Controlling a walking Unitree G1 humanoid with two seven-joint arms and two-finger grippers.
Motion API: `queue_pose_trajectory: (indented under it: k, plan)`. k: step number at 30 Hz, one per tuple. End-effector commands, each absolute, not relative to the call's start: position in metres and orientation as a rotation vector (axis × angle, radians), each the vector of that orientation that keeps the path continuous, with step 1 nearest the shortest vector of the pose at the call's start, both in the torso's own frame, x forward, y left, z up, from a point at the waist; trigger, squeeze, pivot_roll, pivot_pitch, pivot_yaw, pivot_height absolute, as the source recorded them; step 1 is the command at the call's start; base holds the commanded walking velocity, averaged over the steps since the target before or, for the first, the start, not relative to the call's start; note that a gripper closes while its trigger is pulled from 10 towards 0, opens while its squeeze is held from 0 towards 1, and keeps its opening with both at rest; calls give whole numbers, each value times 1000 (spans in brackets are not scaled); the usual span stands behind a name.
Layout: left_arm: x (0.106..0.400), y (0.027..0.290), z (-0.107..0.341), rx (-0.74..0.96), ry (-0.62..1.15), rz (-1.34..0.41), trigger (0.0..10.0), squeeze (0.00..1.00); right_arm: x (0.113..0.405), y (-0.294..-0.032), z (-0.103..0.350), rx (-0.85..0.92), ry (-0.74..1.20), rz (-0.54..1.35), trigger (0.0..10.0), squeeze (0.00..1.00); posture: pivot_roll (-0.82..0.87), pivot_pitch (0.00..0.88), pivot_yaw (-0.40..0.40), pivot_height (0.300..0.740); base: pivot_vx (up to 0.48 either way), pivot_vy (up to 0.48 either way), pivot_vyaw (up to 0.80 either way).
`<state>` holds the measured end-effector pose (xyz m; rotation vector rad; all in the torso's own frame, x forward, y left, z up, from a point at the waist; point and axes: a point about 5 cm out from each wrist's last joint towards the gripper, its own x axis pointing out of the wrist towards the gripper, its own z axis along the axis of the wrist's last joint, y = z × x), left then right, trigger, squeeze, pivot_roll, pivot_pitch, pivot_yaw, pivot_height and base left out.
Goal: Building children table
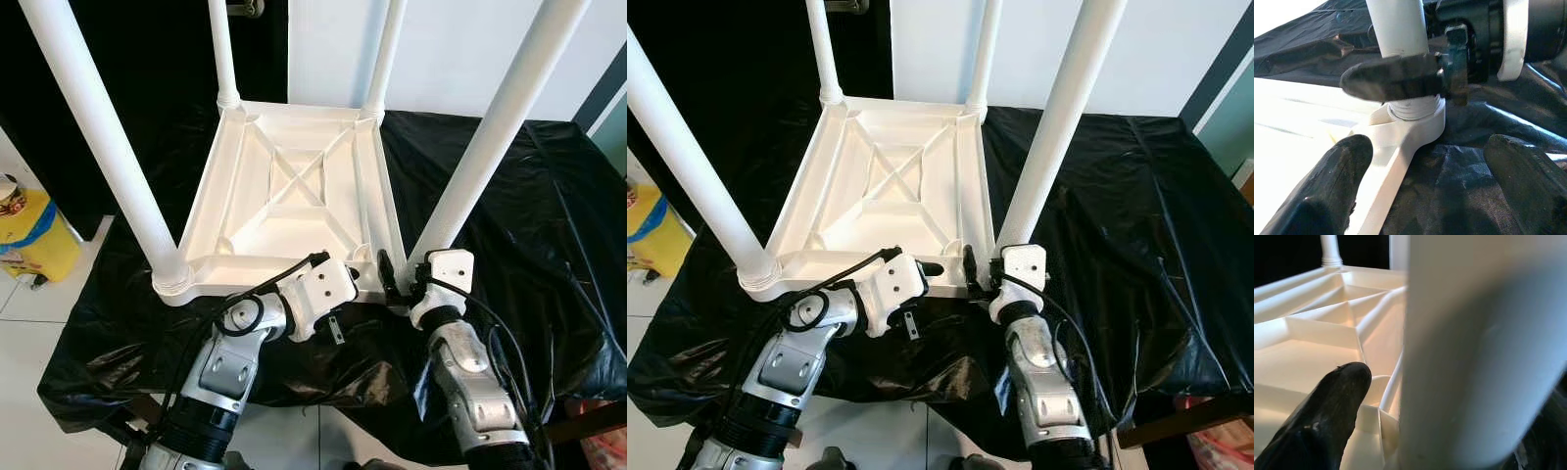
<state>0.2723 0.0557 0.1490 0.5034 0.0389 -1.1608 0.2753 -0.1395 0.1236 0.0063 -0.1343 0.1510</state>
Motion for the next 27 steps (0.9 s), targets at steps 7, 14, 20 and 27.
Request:
queue_pose_trajectory:
  k: [7, 14, 20, 27]
  plan:
    - [278, 58, 149, 496, 15, -1030, 10000, 0, 275, -153, 125, -16, -151, 206, 10000, 1000, 31, 52, -72, 740, 0, 0, 0]
    - [278, 58, 148, 495, 17, -1029, 10000, 0, 280, -159, 127, -63, -166, 301, 10000, 1000, 35, 51, -68, 740, 0, 0, 0]
    - [278, 59, 148, 498, 19, -1031, 10000, 0, 286, -160, 128, -97, -166, 386, 10000, 0, 37, 49, -61, 740, 0, 0, 0]
    - [278, 59, 149, 501, 18, -1033, 10000, 0, 291, -163, 127, -134, -159, 428, 10000, 0, 41, 47, -59, 740, 0, 0, 0]
